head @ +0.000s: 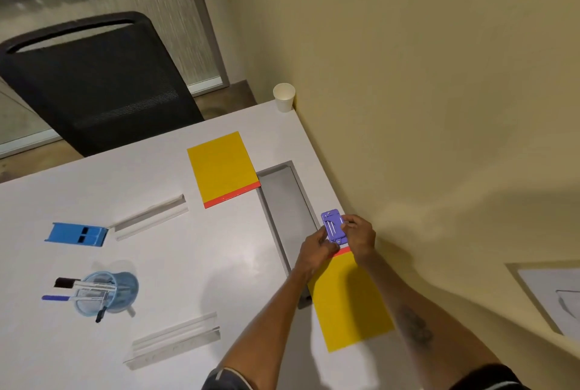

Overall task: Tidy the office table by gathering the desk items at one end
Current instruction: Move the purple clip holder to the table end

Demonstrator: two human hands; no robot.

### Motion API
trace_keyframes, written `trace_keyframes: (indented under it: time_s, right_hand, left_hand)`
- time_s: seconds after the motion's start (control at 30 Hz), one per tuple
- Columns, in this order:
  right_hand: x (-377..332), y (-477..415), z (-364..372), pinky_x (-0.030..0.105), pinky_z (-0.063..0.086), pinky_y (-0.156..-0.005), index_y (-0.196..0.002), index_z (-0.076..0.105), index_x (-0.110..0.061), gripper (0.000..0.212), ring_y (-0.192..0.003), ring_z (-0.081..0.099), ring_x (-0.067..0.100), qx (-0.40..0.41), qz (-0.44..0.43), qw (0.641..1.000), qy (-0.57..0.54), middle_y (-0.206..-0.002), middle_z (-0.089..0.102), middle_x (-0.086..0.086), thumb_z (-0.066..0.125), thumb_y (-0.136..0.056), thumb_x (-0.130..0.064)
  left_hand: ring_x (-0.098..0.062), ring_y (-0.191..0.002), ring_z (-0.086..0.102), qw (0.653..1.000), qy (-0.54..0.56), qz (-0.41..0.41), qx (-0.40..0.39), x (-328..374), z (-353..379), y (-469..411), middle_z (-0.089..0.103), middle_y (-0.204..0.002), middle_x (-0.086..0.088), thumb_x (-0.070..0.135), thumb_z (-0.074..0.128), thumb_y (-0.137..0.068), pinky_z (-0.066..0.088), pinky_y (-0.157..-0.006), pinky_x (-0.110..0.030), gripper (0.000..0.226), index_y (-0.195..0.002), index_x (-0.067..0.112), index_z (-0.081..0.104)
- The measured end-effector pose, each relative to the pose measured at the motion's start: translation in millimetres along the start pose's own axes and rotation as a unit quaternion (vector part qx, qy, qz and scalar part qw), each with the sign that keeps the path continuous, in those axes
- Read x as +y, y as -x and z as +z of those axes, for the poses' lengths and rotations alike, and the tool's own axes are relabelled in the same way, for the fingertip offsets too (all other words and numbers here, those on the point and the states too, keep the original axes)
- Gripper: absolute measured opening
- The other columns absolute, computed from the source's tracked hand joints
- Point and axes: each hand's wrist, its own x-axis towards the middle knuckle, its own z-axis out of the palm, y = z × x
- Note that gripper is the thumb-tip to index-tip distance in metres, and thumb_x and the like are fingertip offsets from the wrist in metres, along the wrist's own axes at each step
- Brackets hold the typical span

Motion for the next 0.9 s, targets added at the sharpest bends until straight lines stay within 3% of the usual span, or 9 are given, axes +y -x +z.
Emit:
trace_keyframes:
  time_s: [0.23, 0.43, 0.57, 0.7, 0.8, 0.9]
  right_hand:
    - [2, -13, 1, 0.002, 0.045, -0.051, -0.121, 0.065, 0.006, 0.030, -0.090, 0.059, 0.021, 0.010, -0.002, 1.000, 0.008, -0.122, 0.068, 0.020, 0.053, -0.094, 0.006]
    - [3, -17, 5, 0.025, 0.052, -0.074, -0.122, 0.064, 0.006, 0.029, -0.096, 0.064, 0.028, 0.013, 0.002, 1.000, 0.003, -0.123, 0.067, 0.020, 0.053, -0.095, 0.004]
    - [3, -19, 7, 0.032, 0.054, -0.082, -0.121, 0.065, 0.006, 0.028, -0.109, 0.067, 0.036, 0.019, 0.008, 1.000, -0.002, -0.123, 0.068, 0.020, 0.054, -0.096, 0.002]
    - [-1, -18, 7, 0.030, 0.054, -0.079, -0.123, 0.063, 0.002, 0.028, -0.106, 0.067, 0.033, 0.012, 0.017, 1.000, -0.009, -0.124, 0.067, 0.018, 0.053, -0.097, -0.001]
    - [-4, -13, 7, 0.030, 0.056, -0.076, -0.129, 0.059, -0.003, 0.034, -0.104, 0.067, 0.029, 0.004, 0.023, 1.000, -0.010, -0.127, 0.066, 0.015, 0.054, -0.095, -0.003]
    - [-6, -5, 8, 0.034, 0.056, -0.086, -0.135, 0.053, -0.005, 0.039, -0.113, 0.064, 0.029, 0.009, 0.005, 1.000, 0.025, -0.133, 0.061, 0.014, 0.055, -0.096, -0.009]
  left_hand:
    - [-0.012, -0.095, 0.060, 1.000, -0.020, -0.004, 0.002, 2, 5, -7, 0.067, -0.126, -0.005, 0.018, 0.067, -0.091, 0.043, -0.074, -0.006, 0.052, -0.141, 0.019, 0.052]
    - [-0.009, -0.092, 0.059, 0.999, -0.032, -0.021, 0.002, -1, 7, -13, 0.067, -0.127, -0.007, 0.020, 0.069, -0.091, 0.041, -0.072, -0.004, 0.053, -0.140, 0.017, 0.051]
    - [-0.003, -0.084, 0.057, 0.999, -0.032, -0.034, 0.004, 0, 8, -14, 0.066, -0.128, -0.008, 0.023, 0.068, -0.092, 0.041, -0.069, -0.004, 0.054, -0.142, 0.018, 0.050]
    - [-0.010, -0.092, 0.055, 0.999, -0.031, -0.044, 0.001, 2, 6, -14, 0.065, -0.125, -0.009, 0.027, 0.067, -0.092, 0.040, -0.071, -0.006, 0.058, -0.145, 0.018, 0.046]
    - [-0.014, -0.099, 0.052, 0.998, -0.046, -0.045, -0.011, 3, 2, -10, 0.062, -0.112, 0.001, 0.028, 0.067, -0.092, 0.042, -0.076, -0.014, 0.061, -0.147, 0.016, 0.044]
    - [-0.023, -0.119, 0.056, 0.997, -0.034, -0.063, -0.001, 7, -5, -4, 0.061, -0.131, 0.002, 0.027, 0.068, -0.091, 0.048, -0.096, -0.027, 0.067, -0.150, 0.012, 0.039]
